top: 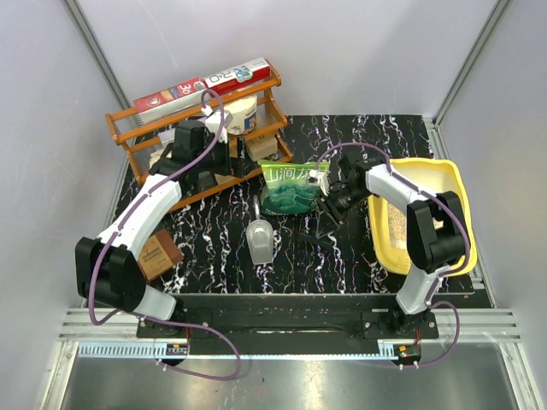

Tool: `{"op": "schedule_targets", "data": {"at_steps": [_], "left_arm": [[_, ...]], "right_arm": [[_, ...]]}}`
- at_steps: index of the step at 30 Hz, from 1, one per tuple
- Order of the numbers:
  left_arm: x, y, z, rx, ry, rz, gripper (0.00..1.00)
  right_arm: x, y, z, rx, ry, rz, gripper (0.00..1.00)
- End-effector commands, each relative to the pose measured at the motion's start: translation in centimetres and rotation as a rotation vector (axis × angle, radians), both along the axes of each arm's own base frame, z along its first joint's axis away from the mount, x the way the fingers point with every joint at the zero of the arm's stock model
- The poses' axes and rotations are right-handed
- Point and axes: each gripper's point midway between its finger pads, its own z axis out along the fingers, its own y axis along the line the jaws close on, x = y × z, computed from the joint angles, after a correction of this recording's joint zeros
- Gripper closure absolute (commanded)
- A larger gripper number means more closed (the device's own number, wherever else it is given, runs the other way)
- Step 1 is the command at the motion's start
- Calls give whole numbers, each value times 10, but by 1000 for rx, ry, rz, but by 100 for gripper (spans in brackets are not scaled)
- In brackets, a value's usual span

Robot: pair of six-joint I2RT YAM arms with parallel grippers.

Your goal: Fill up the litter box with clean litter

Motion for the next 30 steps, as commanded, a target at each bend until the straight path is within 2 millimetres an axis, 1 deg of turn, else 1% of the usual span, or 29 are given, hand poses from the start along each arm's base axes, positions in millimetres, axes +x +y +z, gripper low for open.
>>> {"op": "schedule_targets", "data": {"at_steps": [1,2,3,4,5,6,7,8,9,10,11,12,13,14,15,16,17,18,19,20,21,22,23,24,25,26,27,28,30], "left_arm": [[-2,-14,1,-168,72,-6,1],[-3,-17,2,-188,76,-20,1],[-7,-23,4,-211,83,-54,1],[-5,-26,8,-224,72,-67,1],[-5,-27,10,-235,74,-76,1],[-5,-30,9,-242,81,-88,1],[-3,-30,11,-248,79,-91,1],[-1,-32,16,-256,73,-94,1],[1,-32,13,-261,84,-90,1],[5,-32,13,-272,86,-87,1],[8,-33,15,-301,104,-75,1],[11,-32,11,-325,129,-76,1],[16,-33,15,-356,121,-81,1],[14,-36,15,-409,168,-85,1],[20,-34,9,-436,196,-74,1],[23,-35,12,-477,214,-70,1],[28,-35,8,-493,225,-76,1],[31,-36,7,-502,236,-73,1],[34,-37,5,-518,257,-68,1],[36,-38,-3,-526,289,-72,1],[38,-40,-3,-535,297,-79,1],[40,-42,-4,-556,322,-75,1],[40,-46,-10,-572,348,-92,2],[41,-48,-9,-589,352,-104,3],[44,-50,-2,-620,334,-118,3],[45,-55,-5,-635,347,-139,4],[45,-58,-3,-648,345,-155,4],[49,-63,7,-668,320,-181,5],[48,-73,8,-672,323,-228,11]], "right_arm": [[15,7,-9,7,79,-99,43],[18,5,-12,-1,89,-120,26],[23,5,-11,-6,95,-148,12],[28,2,-8,-4,86,-166,1],[32,-1,-4,-6,74,-180,0],[39,-2,12,11,33,-192,0],[43,-4,21,20,12,-204,0],[48,-8,42,43,-46,-218,0],[54,-9,60,60,-105,-227,0],[56,-10,74,77,-156,-230,0],[56,-13,101,97,-260,-239,0],[65,-12,116,119,-344,-260,0],[69,-13,130,136,-412,-285,0],[72,-19,153,145,-524,-337,0],[85,-19,161,175,-549,-448,0],[97,-31,166,139,-581,-568,0],[99,-34,171,142,-575,-629,0],[99,-32,174,147,-538,-650,0],[95,-28,174,151,-507,-617,0],[98,-26,161,121,-453,-594,0],[97,-25,166,112,-420,-595,0],[99,-25,166,116,-411,-603,0],[97,-25,172,140,-427,-597,0],[97,-23,173,158,-448,-585,0],[93,-21,175,176,-446,-564,0],[94,-20,174,176,-435,-565,0],[96,-19,177,181,-418,-583,0],[98,-18,175,180,-411,-588,0],[100,-18,173,186,-421,-587,0]]}}
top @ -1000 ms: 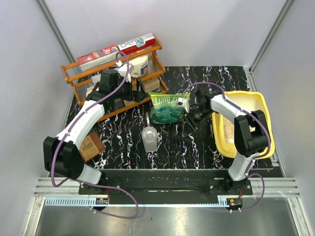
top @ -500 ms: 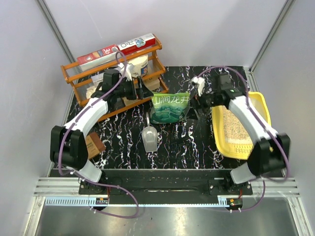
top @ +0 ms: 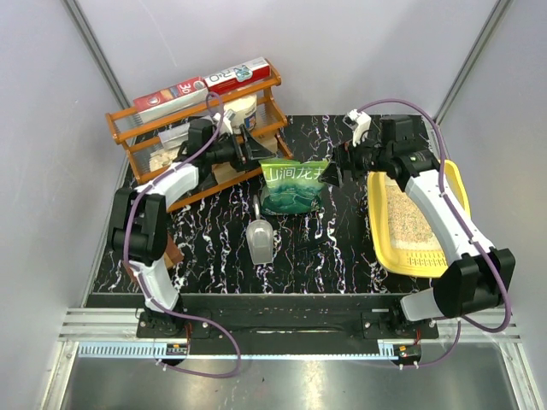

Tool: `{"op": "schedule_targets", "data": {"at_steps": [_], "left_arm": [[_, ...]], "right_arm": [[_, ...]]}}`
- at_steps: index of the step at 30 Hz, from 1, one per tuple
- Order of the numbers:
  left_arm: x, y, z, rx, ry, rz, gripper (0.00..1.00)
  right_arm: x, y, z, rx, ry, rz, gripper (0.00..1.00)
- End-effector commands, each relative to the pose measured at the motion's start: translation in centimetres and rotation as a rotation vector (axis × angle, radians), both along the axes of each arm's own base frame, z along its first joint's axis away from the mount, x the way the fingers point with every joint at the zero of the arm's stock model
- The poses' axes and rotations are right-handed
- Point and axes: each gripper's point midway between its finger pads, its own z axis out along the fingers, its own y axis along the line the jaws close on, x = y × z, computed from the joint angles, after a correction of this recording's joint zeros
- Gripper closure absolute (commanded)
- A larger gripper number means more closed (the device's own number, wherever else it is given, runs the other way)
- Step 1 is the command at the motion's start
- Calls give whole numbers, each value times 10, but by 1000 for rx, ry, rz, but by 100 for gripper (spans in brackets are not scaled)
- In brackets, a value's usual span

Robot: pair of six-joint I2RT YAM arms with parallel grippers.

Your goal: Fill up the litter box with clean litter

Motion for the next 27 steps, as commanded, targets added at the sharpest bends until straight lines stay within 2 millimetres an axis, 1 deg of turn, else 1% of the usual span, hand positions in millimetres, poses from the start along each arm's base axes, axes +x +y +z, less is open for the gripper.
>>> {"op": "schedule_targets", "data": {"at_steps": [1,2,3,4,5,7,8,9,10,11,12,13,14,15,16,17,18,19,20,21,22,23,27], "left_arm": [[9,-25,56,-135,-140,-110,14],[6,-31,55,-141,-140,-131,22],[6,-34,61,-151,-169,-143,27],[6,-35,63,-152,-178,-149,32],[6,-36,67,-151,-195,-151,45],[7,-35,70,-138,-224,-150,56],[4,-35,75,-133,-246,-158,62],[3,-34,76,-126,-255,-165,74],[1,-34,78,-119,-278,-174,79],[-3,-34,84,-119,-299,-186,83],[-5,-33,84,-113,-301,-193,96],[-7,-32,86,-98,-334,-202,100],[-11,-32,94,-92,-362,-210,100],[-13,-30,94,-82,-369,-217,100],[-16,-30,97,-68,-414,-234,100],[-20,-29,104,-64,-442,-251,100],[-24,-28,104,-57,-446,-262,100],[-25,-27,105,-44,-481,-272,100],[-30,-27,110,-42,-504,-286,100],[-33,-27,111,-37,-509,-293,100],[-35,-28,112,-30,-535,-308,100],[-39,-28,115,-32,-551,-324,100],[-45,-29,116,-17,-572,-344,100]], "right_arm": [[4,3,17,41,-39,-12,0],[6,3,15,34,-42,-11,0],[8,3,14,28,-46,-10,0],[10,2,14,21,-52,-10,0],[14,1,13,11,-66,-6,0],[21,2,13,-2,-85,-2,0],[26,2,17,-11,-117,6,0],[30,1,19,-16,-132,6,0],[33,2,22,-20,-146,12,0],[39,4,29,-26,-177,33,0],[43,6,33,-24,-190,51,0],[47,12,30,-13,-181,86,0],[54,15,48,-6,-227,107,0],[56,18,50,0,-224,125,0],[63,23,44,9,-207,147,0],[68,26,55,9,-249,174,1],[71,28,55,12,-261,196,2],[72,35,49,30,-250,243,2],[74,37,51,26,-273,274,3],[76,39,48,29,-275,292,4],[79,42,39,37,-258,313,4],[80,43,38,36,-261,330,4],[77,52,30,64,-260,409,4]]}}
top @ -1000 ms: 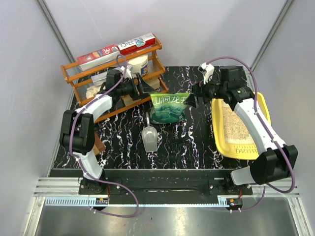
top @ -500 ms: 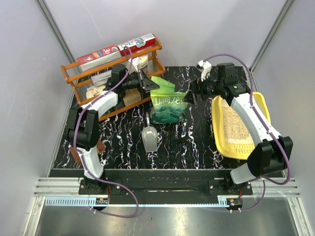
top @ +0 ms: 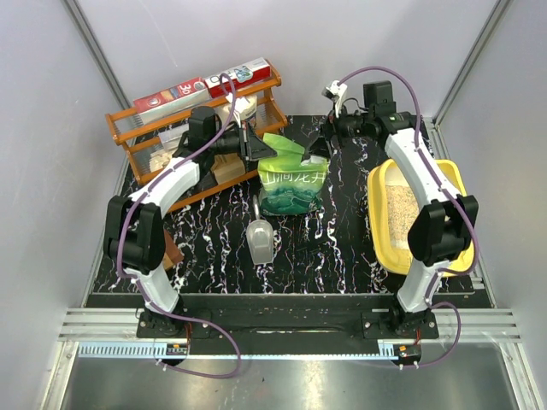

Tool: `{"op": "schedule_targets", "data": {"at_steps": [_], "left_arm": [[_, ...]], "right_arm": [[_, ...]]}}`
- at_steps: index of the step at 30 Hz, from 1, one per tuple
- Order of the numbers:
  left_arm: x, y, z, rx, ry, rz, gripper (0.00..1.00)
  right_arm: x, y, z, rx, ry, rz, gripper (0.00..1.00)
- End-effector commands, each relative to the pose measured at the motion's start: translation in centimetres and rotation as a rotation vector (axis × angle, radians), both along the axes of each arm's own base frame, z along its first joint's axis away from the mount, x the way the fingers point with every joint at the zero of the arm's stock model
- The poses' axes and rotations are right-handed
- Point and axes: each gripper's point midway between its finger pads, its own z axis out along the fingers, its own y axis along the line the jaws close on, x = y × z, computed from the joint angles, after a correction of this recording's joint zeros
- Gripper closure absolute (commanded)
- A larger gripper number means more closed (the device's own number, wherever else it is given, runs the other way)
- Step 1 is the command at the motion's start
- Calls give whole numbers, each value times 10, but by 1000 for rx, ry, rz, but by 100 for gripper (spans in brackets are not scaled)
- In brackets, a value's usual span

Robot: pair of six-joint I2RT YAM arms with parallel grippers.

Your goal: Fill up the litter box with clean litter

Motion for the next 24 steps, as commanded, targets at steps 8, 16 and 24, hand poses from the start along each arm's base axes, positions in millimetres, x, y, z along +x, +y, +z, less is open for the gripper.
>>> {"op": "schedule_targets", "data": {"at_steps": [8,16,24], "left_arm": [[-20,2,51,-14,-202,-88,100],[-21,2,52,-1,-224,-97,100],[-19,6,54,48,-273,-87,91]], "right_arm": [[-10,29,-10,32,-37,199,6],[1,55,-24,23,-41,202,21],[3,52,-20,-13,-81,223,68]]}}
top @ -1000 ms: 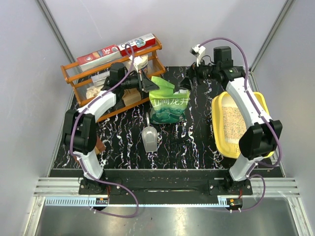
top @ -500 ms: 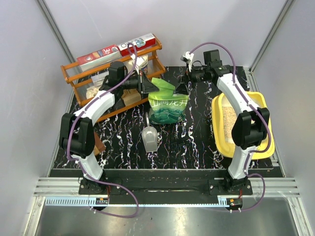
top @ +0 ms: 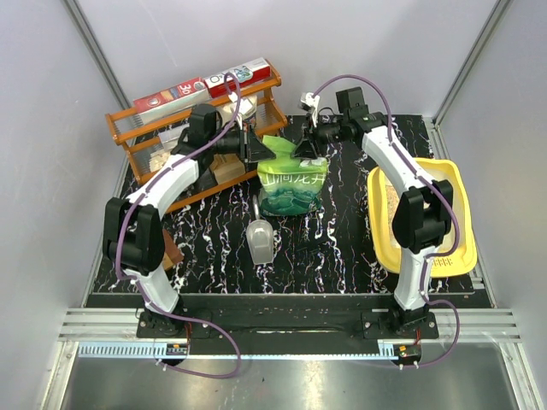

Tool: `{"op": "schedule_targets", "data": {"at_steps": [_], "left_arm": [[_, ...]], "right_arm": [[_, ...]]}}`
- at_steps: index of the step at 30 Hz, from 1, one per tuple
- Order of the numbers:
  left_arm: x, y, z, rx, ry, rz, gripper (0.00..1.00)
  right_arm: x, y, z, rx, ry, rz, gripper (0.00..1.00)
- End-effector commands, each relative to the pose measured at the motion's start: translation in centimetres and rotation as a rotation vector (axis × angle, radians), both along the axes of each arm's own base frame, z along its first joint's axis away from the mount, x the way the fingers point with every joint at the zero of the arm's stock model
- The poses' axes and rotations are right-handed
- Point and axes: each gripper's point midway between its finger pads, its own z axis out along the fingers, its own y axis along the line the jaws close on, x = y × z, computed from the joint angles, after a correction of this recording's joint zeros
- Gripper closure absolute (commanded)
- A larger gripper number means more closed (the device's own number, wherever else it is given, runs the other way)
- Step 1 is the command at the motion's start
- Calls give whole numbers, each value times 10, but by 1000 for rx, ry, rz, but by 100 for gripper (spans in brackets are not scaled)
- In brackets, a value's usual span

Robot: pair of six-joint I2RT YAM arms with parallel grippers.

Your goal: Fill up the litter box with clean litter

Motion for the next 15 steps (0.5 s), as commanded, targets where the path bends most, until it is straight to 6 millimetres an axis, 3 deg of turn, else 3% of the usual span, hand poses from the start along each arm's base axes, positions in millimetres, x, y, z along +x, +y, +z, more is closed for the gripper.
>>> {"op": "schedule_targets", "data": {"at_steps": [1,2,5,9,15], "left_arm": [[-10,5,58,-7,-194,-38,81],[-8,7,58,11,-208,-29,62],[-15,18,52,129,-262,-53,46],[-12,34,62,272,-496,-69,32],[-4,42,65,390,-686,-67,25]], "right_arm": [[6,-2,35,-7,-145,23,78],[4,-4,40,-18,-151,22,96],[3,-8,77,-30,-305,18,100],[-6,-10,113,-69,-476,40,100],[-24,-1,129,-100,-552,88,100]]}}
